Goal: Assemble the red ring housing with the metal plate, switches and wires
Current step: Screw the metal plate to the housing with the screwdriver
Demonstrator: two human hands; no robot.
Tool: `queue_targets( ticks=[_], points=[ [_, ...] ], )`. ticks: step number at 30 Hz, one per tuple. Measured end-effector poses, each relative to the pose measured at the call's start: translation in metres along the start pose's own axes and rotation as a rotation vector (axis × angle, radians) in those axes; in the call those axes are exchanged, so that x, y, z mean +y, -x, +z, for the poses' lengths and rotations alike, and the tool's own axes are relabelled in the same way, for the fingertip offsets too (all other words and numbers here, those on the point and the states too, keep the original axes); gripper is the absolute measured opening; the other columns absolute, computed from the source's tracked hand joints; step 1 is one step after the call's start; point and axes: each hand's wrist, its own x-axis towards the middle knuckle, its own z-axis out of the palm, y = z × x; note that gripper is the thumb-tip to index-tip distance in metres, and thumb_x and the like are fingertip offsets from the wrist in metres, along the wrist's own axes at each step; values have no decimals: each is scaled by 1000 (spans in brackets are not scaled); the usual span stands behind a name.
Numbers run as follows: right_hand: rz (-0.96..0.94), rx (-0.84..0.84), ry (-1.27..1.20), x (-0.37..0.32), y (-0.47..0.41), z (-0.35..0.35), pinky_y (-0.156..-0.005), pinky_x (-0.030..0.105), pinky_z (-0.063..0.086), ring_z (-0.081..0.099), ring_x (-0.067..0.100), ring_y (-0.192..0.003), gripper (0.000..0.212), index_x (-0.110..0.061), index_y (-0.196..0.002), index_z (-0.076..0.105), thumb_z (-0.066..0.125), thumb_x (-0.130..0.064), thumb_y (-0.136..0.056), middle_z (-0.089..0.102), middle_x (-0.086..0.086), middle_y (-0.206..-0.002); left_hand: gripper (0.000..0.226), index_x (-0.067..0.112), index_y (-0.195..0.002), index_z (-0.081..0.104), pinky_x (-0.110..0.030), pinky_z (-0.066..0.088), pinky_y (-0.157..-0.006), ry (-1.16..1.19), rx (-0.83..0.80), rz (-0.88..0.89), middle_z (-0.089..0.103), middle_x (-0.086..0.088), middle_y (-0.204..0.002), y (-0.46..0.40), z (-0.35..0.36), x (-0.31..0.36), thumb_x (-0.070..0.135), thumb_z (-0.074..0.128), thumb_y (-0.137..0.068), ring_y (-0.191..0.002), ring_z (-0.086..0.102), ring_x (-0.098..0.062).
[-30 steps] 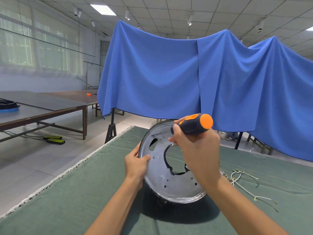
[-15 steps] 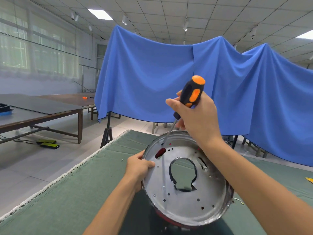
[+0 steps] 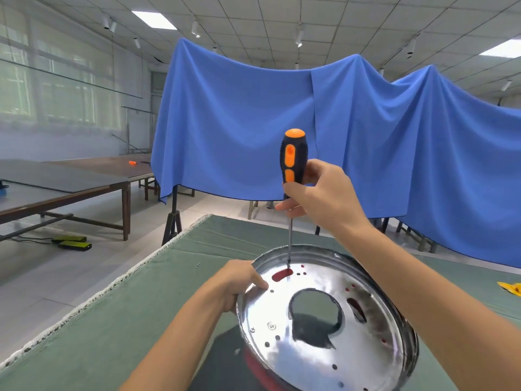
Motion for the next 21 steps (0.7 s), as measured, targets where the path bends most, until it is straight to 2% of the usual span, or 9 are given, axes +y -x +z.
queue_targets(
  ticks=[6, 8, 10, 13, 15, 17, 18, 19, 21],
  points=[
    [66, 54, 101, 31, 2, -1, -38, 23, 46, 61, 12, -41, 29, -15, -82, 49, 77, -18, -75, 63, 0, -69, 17, 4, -89, 59, -39, 51, -72, -274, -141, -76, 62, -20, -92, -4, 6, -3, -3, 66, -76, -75, 61, -33],
    [71, 85, 181, 41, 3, -1, -40, 19, 40, 53, 9, -40, 34, -20, -78, 44, 77, -25, -75, 58, -3, -68, 20, -2, -95, 60, -43, 52, -81, -332, -145, -100, 64, -21, -106, -6, 9, -6, 2, 67, -77, -86, 64, -36],
    [52, 108, 273, 49, 3, -2, -48, 24, 40, 52, 11, -48, 34, -22, -75, 43, 76, -32, -76, 54, -7, -65, 28, -5, -102, 61, -45, 52, -85, -365, -144, -116, 63, -21, -111, -11, 10, -9, 6, 69, -77, -94, 64, -36],
    [60, 144, 286, 53, 0, -9, -48, 25, 44, 51, 12, -44, 34, -11, -75, 54, 75, -36, -77, 60, 2, -64, 24, 1, -96, 60, -35, 47, -72, -435, -139, -82, 58, -16, -108, -16, 12, -6, 10, 71, -76, -84, 55, -27],
    [96, 151, 229, 56, 0, -14, -42, 23, 45, 50, 10, -36, 36, -5, -77, 57, 75, -35, -78, 61, 1, -57, 30, 9, -104, 60, -30, 42, -76, -516, -126, -37, 56, -9, -112, -19, 14, -6, 12, 72, -77, -90, 50, -22],
    [121, 135, 215, 60, 2, -19, -42, 21, 47, 52, 11, -36, 28, -9, -73, 55, 72, -30, -80, 61, -3, -51, 36, 11, -111, 63, -25, 40, -78, -568, -104, 4, 59, -5, -112, -21, 17, -7, 10, 72, -76, -91, 50, -19],
    [130, 127, 210, 63, 4, -20, -45, 20, 48, 54, 11, -37, 22, -11, -72, 54, 69, -25, -80, 60, -3, -51, 29, 7, -105, 66, -22, 40, -72, -591, -94, 24, 62, -5, -102, -23, 18, -9, 8, 71, -76, -84, 52, -18],
    [136, 122, 207, 65, 5, -22, -48, 22, 51, 55, 12, -38, 16, -12, -72, 53, 65, -19, -80, 61, -4, -53, 12, 5, -86, 67, -21, 39, -62, -630, -76, 42, 61, -4, -84, -22, 19, -10, 7, 71, -75, -72, 51, -16],
    [146, 107, 204, 67, 5, -24, -52, 29, 54, 56, 14, -40, 8, -7, -76, 56, 61, -14, -79, 62, -3, -57, 26, 12, -59, 50, -23, 31, -49, -700, -15, 57, 45, -1, -59, -26, 24, -12, 7, 69, -75, -56, 42, -17]
  ],
)
